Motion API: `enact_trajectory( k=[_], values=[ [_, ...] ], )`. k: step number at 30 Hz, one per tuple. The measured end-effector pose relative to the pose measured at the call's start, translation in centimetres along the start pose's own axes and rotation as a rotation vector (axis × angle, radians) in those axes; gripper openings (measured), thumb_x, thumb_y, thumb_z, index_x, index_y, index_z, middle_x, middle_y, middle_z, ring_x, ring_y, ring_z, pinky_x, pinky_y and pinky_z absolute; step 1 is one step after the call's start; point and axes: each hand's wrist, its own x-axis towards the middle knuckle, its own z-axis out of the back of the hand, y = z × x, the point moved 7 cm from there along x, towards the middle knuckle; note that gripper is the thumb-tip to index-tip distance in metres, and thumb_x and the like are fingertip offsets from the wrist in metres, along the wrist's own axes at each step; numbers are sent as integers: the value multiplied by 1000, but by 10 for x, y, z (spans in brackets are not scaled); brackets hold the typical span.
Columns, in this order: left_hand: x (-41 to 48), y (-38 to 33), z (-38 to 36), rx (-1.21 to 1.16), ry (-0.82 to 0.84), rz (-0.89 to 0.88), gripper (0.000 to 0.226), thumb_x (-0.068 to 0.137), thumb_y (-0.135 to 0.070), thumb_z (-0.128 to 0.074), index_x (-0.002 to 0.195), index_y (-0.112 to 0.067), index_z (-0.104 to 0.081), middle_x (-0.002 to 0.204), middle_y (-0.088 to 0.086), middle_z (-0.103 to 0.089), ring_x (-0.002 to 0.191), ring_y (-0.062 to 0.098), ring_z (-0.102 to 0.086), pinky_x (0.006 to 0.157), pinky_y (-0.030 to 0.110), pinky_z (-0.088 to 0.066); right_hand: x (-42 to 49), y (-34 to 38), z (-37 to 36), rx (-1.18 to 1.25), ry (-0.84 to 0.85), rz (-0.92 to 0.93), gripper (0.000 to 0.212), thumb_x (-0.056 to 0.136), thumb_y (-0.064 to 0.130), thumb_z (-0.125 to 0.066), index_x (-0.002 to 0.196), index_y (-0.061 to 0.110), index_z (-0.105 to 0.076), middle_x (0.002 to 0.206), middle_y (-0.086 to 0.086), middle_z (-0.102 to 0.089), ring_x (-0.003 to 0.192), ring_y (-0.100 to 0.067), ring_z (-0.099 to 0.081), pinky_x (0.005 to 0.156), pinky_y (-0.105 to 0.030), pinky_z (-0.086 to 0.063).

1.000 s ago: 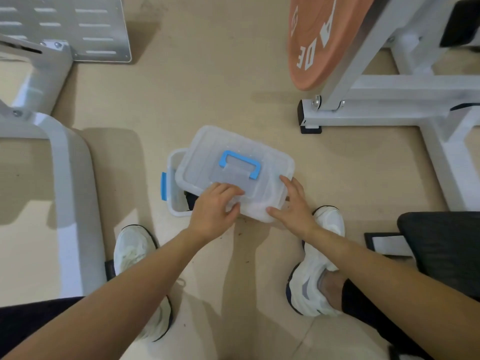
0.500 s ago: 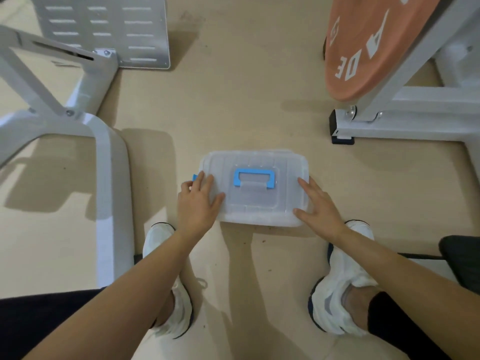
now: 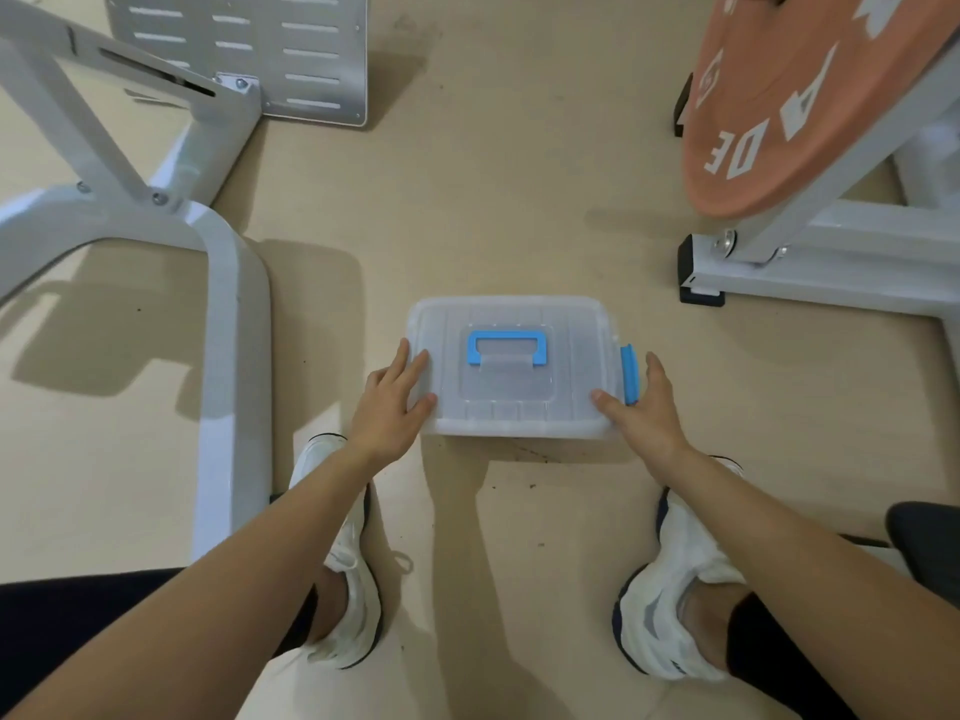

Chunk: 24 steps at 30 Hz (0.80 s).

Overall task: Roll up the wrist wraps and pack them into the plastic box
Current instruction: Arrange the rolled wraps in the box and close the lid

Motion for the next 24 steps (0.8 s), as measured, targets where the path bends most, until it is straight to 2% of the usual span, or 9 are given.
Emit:
enact_trajectory(
  k=[3,8,9,11,13,16,18,21,24],
  values=[
    [-2,1,-2,-48,-3,-28,65,104,-34,-55,162,-31,-24,171,-10,-10,145,27,-27,117,41,-30,-5,-14,-3,289,-29,-144,96,90,21,-77,161,16,-12,156,-5,-41,123,-17,-53,107,-36,-45],
    [-1,22,-13,-358,-75,186,90,96,-41,-67,164,-24,-10,171,-3,-15,152,28,-27,121,51,-33,-4,-24,1,356,-69,-139,73,86,17,-80,149,17,-42,141,-6,-57,122,-22,-61,98,-43,-55],
    [-3,23,-16,-421,-68,251,86,96,-39,-69,162,-21,-17,168,0,-22,147,28,-37,116,49,-40,-5,-24,2,354,-70,-129,66,86,16,-79,144,18,-48,138,-4,-59,120,-21,-62,95,-42,-57],
    [-6,22,-20,-552,-32,318,53,97,-31,-69,140,-19,-41,149,3,-49,121,27,-62,94,37,-55,-5,-21,2,353,-66,-111,58,87,16,-79,138,20,-53,133,-1,-60,119,-20,-62,92,-40,-58],
    [-5,19,-16,-554,-68,288,42,96,-29,-70,130,-15,-50,130,3,-61,102,24,-69,78,29,-57,-5,-20,2,332,-70,-95,60,86,17,-79,140,18,-52,132,-1,-59,119,-20,-61,93,-40,-57],
    [-6,14,-10,-414,-168,268,67,95,-29,-71,153,-15,-40,132,-1,-46,105,19,-59,88,33,-53,-4,-18,4,257,-90,-64,67,87,19,-80,146,15,-48,134,-1,-56,106,-15,-65,97,-39,-56],
    [-8,12,-12,-406,-190,266,68,96,-29,-69,156,-20,-38,128,-2,-41,108,18,-55,95,37,-52,-6,-16,3,243,-100,-45,65,88,17,-78,146,13,-48,132,0,-57,96,-7,-65,91,-30,-56],
    [-11,15,-12,-479,-181,254,67,96,-30,-69,156,-25,-41,132,-4,-50,117,18,-58,101,42,-53,-8,-15,1,253,-101,-28,56,89,16,-76,141,14,-53,127,1,-60,93,-2,-63,82,-19,-53],
    [-9,13,-8,-463,-189,211,64,96,-27,-68,155,-23,-43,141,-3,-61,116,22,-64,102,45,-54,-9,-17,0,281,-66,-40,49,90,15,-76,135,15,-59,123,0,-65,104,-11,-65,91,-27,-56]
  ],
)
